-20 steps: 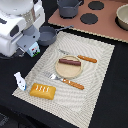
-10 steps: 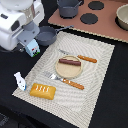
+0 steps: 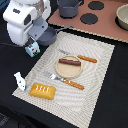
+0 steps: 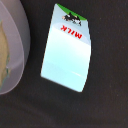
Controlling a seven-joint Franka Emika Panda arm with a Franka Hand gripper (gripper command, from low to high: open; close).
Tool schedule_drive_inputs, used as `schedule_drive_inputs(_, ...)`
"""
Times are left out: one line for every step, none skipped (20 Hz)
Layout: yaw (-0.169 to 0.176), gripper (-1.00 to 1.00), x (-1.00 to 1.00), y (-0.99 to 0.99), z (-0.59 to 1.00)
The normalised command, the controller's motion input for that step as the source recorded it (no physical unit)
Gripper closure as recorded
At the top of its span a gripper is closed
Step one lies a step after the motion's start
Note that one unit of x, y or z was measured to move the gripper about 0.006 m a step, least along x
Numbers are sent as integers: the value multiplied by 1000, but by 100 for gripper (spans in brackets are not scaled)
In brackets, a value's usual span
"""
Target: Interact with the objects in diverse but meaningful ways.
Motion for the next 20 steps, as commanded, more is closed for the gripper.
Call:
schedule_drive_inputs(-140,-100,-343,57,-217)
schedule_drive_inputs(-147,-100,-357,89,-223)
schedule_drive_inputs(-144,-100,-377,106,-203)
schedule_drive_inputs(-130,-100,-354,180,-180)
schedule_drive_inputs(-129,-100,-326,197,-149)
schedule_drive_inputs(-126,-100,-329,197,-137)
schedule_drive_inputs(-116,-100,-314,214,-131)
schedule_drive_inputs(-85,-100,-306,243,-157)
schedule_drive_inputs(-31,-100,-369,223,-206)
schedule_drive_inputs(0,-100,-383,194,-231)
schedule_drive_inputs(0,-100,-374,194,-243)
schedule_drive_inputs(0,-100,-377,211,-246)
schedule_drive_inputs(0,-100,-440,217,-269)
schedule_drive_inputs(0,-100,-451,203,-277)
schedule_drive_inputs(0,-100,-469,220,-289)
schedule_drive_inputs(0,-100,-483,203,-303)
schedule_drive_inputs(0,-100,-486,194,-317)
schedule_drive_inputs(0,-100,-483,177,-331)
schedule_drive_inputs(0,-100,-480,137,-349)
schedule_drive_inputs(0,-100,-471,140,-346)
